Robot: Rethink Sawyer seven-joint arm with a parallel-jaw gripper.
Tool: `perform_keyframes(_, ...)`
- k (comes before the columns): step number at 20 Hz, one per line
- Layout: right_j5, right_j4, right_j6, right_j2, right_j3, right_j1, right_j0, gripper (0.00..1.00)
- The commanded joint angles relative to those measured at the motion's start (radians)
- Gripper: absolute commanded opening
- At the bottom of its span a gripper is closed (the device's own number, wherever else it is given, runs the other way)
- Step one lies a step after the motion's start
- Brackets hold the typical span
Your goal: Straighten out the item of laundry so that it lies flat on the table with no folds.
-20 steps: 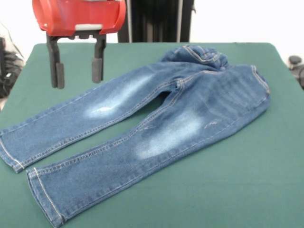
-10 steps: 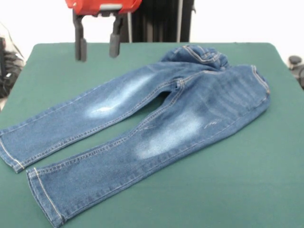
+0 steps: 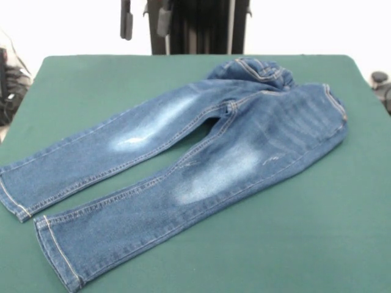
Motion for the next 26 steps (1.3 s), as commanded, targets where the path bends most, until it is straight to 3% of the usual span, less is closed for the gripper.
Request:
perform_keyframes(1, -0.182, 0.085, 0.418, 0.008, 0.213, 0.106, 0.042, 1.00)
perform_keyframes(5, -0.183, 0.077, 0.380, 0.026, 0.185, 0.145, 0.046, 1.00)
perform_keyframes(9, -0.221, 0.129, 0.375, 0.086, 0.231, 0.136, 0.020, 1.00)
perform_keyframes(13, -0.260, 0.141, 0.410, 0.075, 0.238, 0.175, 0.048, 1.00)
perform_keyframes(17, -0.237, 0.189, 0.461, 0.046, 0.285, 0.167, 0.071, 1.00)
perform_keyframes(21, -0.113, 0.203, 0.549, -0.073, 0.296, 0.139, 0.177, 1.00)
perform_keyframes(26, -0.198, 0.240, 0.548, -0.084, 0.335, 0.164, 0.210, 1.00)
